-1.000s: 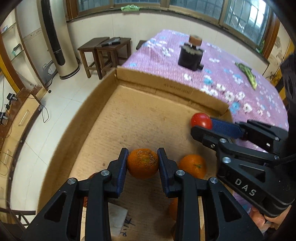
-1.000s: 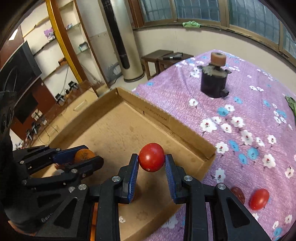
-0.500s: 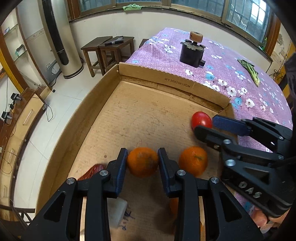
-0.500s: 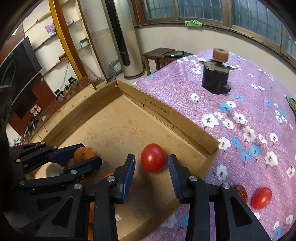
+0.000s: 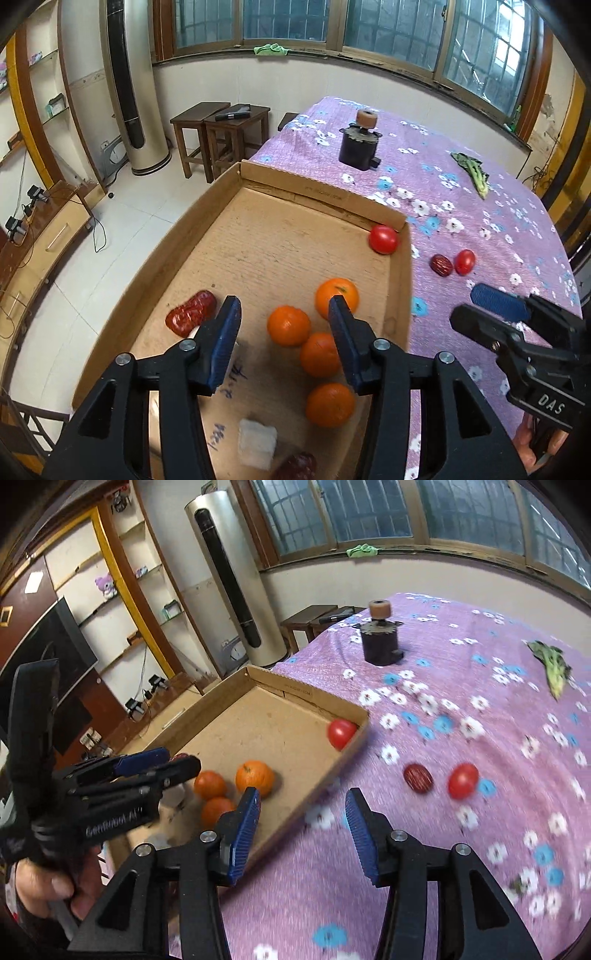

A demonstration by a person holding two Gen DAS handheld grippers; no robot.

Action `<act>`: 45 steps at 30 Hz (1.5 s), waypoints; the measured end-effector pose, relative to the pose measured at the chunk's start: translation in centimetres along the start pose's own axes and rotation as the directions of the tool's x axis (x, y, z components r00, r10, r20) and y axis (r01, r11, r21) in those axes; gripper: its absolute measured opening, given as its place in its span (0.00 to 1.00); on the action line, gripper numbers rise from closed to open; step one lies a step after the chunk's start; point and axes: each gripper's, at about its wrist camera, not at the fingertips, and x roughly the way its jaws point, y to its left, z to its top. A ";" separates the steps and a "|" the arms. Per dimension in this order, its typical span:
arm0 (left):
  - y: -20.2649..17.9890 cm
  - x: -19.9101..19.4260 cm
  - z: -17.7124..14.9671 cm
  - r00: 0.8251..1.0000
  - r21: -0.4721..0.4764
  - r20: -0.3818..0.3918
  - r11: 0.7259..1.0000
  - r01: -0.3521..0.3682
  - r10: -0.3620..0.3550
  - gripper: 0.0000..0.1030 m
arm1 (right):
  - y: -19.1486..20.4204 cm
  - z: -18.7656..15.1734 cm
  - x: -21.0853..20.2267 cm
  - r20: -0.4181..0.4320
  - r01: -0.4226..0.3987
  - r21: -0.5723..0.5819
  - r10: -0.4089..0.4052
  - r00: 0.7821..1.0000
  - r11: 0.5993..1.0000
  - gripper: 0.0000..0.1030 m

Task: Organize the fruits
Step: 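Move both grippers back to the last tomato and date on the cloth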

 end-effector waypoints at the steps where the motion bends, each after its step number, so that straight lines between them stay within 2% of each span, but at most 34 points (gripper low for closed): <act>1: -0.2 -0.2 -0.2 1.000 0.001 0.002 1.000 0.005 -0.005 0.46 | -0.2 -0.5 -0.5 0.002 -0.003 0.005 0.003 1.000 1.000 0.48; 8: -2.0 -1.6 -1.5 0.999 0.027 0.006 0.999 0.033 -0.033 0.46 | -1.7 -3.5 -3.1 0.005 0.008 0.057 -0.008 1.000 0.998 0.48; 12: -3.1 -2.0 -2.0 0.999 0.045 0.006 0.998 0.048 -0.048 0.54 | -2.8 -4.7 -4.0 0.001 0.027 0.085 -0.027 1.000 0.996 0.48; 17: -4.6 -2.6 -2.4 0.998 0.072 0.007 0.995 0.063 -0.064 0.55 | -4.3 -5.7 -5.0 0.001 0.049 0.115 -0.050 0.999 0.992 0.48; 34: -7.3 -3.1 -2.9 0.995 0.110 -0.011 0.989 0.101 -0.100 0.55 | -6.4 -6.7 -6.8 0.015 0.087 0.142 -0.090 0.996 0.986 0.49; 45: -8.9 -2.2 -3.0 0.991 0.127 -0.042 0.983 0.132 -0.128 0.55 | -7.7 -6.2 -5.7 -0.004 0.115 0.138 -0.116 0.993 0.984 0.49</act>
